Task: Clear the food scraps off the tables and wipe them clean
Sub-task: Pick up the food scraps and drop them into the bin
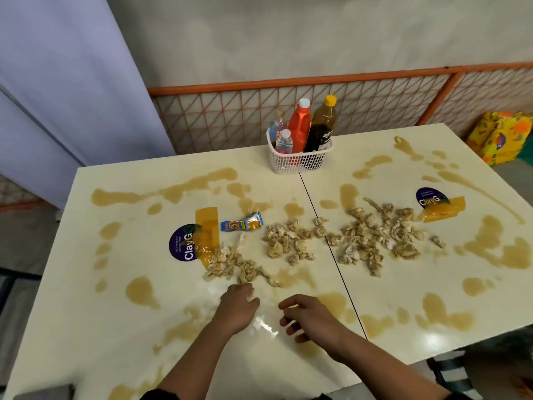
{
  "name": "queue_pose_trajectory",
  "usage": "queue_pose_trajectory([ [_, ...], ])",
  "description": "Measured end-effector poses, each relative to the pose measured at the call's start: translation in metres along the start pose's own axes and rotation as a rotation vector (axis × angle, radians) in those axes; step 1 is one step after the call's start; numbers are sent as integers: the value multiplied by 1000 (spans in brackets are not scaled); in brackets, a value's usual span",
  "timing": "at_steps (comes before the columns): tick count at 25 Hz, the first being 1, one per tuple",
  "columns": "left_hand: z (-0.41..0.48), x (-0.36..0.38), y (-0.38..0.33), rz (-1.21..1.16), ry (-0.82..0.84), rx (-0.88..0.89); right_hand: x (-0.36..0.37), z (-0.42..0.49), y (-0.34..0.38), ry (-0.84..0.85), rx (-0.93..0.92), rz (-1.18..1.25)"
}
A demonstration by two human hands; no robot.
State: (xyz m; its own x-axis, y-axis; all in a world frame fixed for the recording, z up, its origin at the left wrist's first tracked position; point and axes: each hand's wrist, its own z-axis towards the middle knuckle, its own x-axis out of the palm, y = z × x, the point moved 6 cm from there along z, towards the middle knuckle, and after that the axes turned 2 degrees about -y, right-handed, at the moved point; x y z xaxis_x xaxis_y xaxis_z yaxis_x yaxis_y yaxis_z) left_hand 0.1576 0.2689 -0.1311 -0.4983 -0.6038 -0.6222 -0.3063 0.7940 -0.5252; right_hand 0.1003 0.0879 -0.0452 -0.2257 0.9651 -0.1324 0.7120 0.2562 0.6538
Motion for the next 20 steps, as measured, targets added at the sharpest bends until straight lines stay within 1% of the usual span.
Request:
queue_pose_trajectory([
  [3, 5, 0, 3, 71, 24, 26, 3, 6, 4, -2, -14, 13],
  [6, 7, -8, 3, 47, -3, 54, 5, 10, 6, 6, -12, 23],
  [9, 3, -22, 0, -44, -70, 82, 3, 14, 10, 0, -15, 23],
  [13, -17, -42, -3, -236, -160, 125, 1, 24, 16, -12, -21, 44],
  [17, -51, -62, -13, -342, -212, 201, 18, 34, 31, 71, -27, 80],
  [20, -78, -74, -28, -396, -215, 300, 39, 43, 44, 181, 14, 252],
])
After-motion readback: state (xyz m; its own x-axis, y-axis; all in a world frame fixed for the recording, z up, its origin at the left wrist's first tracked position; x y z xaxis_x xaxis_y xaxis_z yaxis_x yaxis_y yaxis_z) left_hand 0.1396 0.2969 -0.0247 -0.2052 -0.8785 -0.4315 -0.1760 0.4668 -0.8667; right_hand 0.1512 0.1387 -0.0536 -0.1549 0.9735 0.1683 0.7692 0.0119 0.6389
